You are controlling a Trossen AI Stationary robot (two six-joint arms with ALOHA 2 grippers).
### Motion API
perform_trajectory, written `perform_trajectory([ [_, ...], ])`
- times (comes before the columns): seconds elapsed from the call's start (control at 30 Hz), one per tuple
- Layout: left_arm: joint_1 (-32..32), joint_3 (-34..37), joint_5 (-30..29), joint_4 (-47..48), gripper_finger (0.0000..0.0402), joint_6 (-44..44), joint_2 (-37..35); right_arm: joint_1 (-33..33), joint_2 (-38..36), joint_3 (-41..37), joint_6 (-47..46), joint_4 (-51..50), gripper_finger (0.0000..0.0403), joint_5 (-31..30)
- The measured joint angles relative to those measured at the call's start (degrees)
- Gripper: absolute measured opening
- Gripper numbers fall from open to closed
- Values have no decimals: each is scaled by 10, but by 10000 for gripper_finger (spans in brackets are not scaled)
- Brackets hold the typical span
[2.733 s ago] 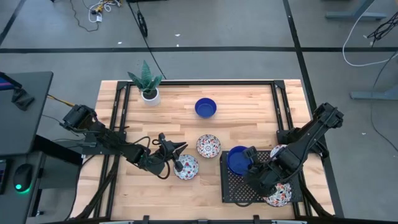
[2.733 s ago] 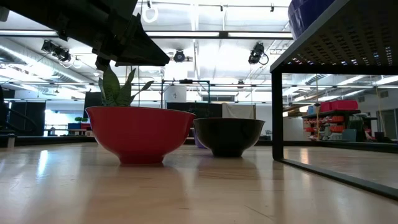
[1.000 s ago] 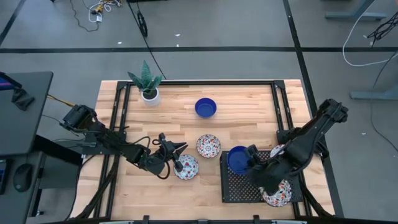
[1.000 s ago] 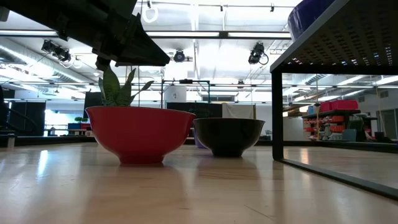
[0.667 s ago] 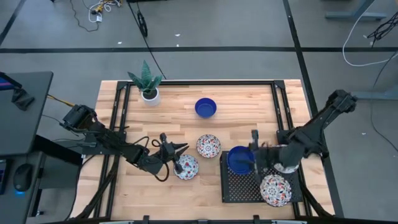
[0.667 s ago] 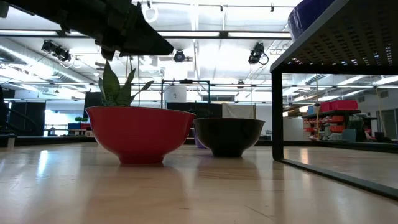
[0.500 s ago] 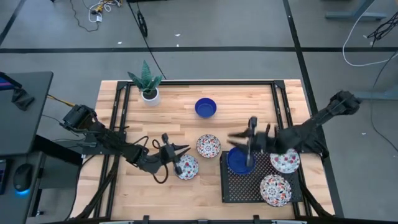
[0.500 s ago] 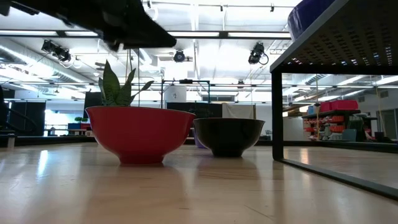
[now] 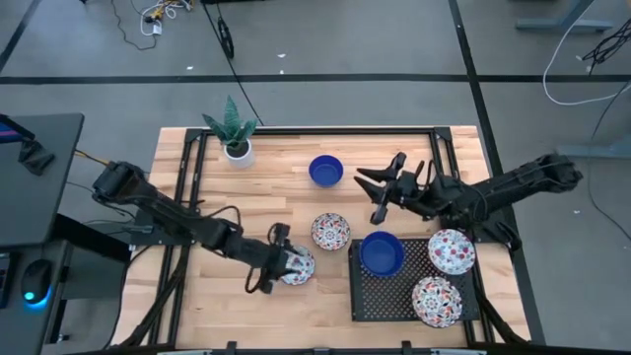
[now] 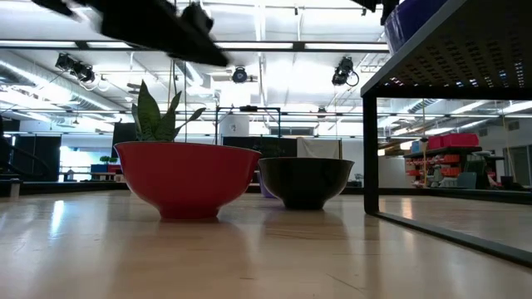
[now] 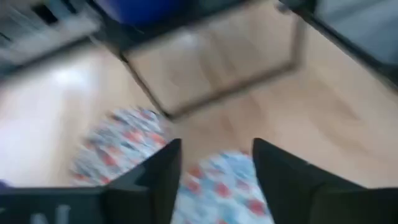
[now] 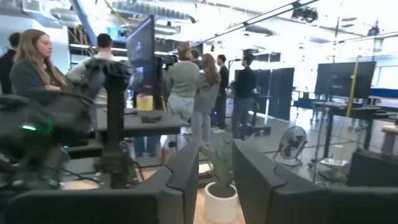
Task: Pick & Place Mini bowls
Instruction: Stack the red patterned bowl on the red patterned bowl on the shelf
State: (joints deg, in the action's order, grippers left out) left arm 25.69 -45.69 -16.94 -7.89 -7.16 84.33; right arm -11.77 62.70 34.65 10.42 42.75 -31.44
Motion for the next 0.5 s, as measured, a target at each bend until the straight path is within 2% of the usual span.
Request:
perform_trajectory([
  [0.1,5,-76,39,210,246,94,-3,12,0,1,5,-4,98,0],
  [0.2,18,-125,47,334,263,155,1,14,0,1,6,-8,98,0],
  [0.33,53,-123,48,359,255,194,2,10,0,1,0,-13,98,21],
  [0.43,77,-91,43,330,239,237,7,3,0,1,-16,-17,98,62],
  [0.5,94,-69,14,298,227,257,13,-3,0,1,-25,-21,98,80],
])
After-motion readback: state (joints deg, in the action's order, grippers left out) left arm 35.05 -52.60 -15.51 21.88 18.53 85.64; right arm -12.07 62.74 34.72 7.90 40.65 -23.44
